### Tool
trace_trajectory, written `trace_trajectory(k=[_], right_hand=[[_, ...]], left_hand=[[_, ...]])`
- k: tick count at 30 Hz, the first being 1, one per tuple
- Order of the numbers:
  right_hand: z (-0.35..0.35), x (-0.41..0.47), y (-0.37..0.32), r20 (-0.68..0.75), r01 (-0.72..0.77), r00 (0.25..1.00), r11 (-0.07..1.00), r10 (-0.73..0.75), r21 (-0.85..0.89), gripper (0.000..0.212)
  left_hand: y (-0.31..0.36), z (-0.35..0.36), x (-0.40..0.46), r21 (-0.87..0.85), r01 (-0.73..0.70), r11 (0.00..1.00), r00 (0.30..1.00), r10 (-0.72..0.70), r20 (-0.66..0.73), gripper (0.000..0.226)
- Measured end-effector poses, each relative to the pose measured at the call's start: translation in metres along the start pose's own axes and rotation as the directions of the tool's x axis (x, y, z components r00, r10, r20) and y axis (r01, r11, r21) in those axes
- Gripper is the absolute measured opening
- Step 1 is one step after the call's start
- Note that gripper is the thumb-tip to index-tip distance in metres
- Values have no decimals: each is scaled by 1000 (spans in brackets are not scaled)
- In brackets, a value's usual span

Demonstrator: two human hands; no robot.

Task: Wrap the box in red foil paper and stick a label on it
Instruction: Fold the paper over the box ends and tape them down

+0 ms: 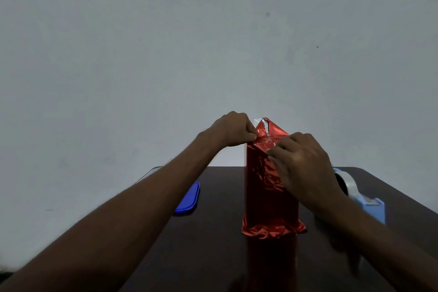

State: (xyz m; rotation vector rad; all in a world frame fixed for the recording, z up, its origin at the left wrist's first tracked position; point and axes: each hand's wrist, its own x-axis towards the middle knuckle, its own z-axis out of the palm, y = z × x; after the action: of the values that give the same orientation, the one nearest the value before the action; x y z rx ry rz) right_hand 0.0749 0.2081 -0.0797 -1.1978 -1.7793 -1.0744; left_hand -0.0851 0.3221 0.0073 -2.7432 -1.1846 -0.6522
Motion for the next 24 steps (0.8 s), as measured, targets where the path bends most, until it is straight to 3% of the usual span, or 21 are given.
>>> trace_trajectory(k=[9,20,22,24], right_hand=[[-1,1,0,-38,-2,999,1000,2,-14,12],[-3,3,-1,-86,-68,993,989,79,130,15],[-10,6,-1,-129,-133,977,958,170,253,28],[-14,16,4,-151,-279,922,884,355,375,38]], left_hand=[[-3,-7,6,-85,-10,996,996,17,92,30],[-7,1,7,-104,-37,994,994,48,100,29],[-8,2,8,-107,-31,994,995,41,94,28],[-8,2,9,-115,-22,993,995,33,92,28]])
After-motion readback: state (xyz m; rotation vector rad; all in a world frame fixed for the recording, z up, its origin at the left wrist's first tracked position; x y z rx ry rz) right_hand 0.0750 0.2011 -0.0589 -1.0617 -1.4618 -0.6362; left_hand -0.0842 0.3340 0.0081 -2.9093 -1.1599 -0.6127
